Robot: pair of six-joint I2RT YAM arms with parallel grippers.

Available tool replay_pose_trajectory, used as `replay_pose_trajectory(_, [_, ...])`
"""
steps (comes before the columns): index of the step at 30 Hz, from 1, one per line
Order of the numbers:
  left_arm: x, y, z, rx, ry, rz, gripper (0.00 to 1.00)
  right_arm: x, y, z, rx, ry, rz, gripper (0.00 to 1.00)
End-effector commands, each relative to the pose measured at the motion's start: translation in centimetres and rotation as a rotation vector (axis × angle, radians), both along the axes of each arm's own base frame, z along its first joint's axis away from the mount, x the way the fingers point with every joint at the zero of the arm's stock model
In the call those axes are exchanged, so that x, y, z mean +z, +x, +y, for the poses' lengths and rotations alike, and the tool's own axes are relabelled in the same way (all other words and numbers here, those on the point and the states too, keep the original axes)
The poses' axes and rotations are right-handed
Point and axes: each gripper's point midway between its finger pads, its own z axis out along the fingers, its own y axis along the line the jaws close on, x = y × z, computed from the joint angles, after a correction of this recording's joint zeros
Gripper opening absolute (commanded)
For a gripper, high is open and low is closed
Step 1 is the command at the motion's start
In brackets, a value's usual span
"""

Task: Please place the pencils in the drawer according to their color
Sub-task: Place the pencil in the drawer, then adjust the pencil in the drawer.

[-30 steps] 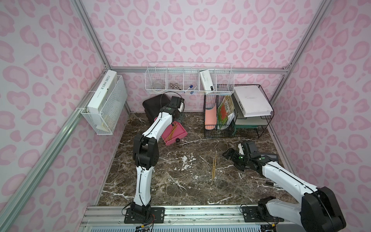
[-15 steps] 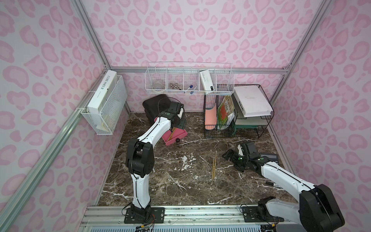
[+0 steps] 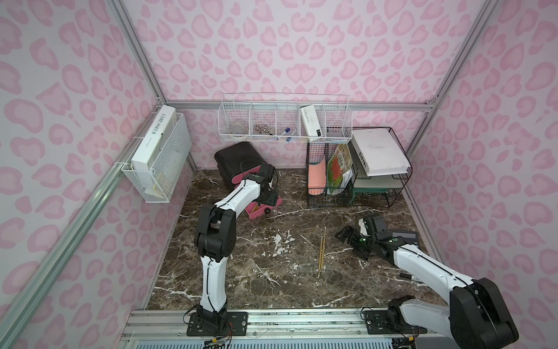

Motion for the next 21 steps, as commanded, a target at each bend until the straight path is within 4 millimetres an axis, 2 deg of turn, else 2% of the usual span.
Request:
replay_pose_trajectory(1, [-1.4, -0.5, 0.6, 0.026, 0.027, 0.043, 0.78, 0.3, 0.2, 0.1, 0.012, 0.003, -0.019, 0.98])
replay_pose_trajectory(5, [-2.6, -0.7, 0.6, 0.035, 0.026, 0.070, 0.78, 0.4, 0.2, -0.1, 0.009, 0.001, -0.022, 0.98])
replay_pose_trajectory(13, [-2.6, -0.5, -0.8, 0.023, -0.048, 0.079, 0.77, 0.4, 0.3, -0.1, 0.007, 0.005, -0.019, 0.98])
replay_pose_trajectory(17, [-1.3, -0.2, -1.2, 0.019, -0.088, 0.043, 0.77, 0.5, 0.4, -0.2, 0.006, 0.005, -0.022, 0.98])
replay_pose_trajectory(21, [1.4, -0.2, -1.9, 0.006, -0.139, -0.012, 0.78, 0.4, 0.4, -0.2, 0.005, 0.004, -0.021, 0.98])
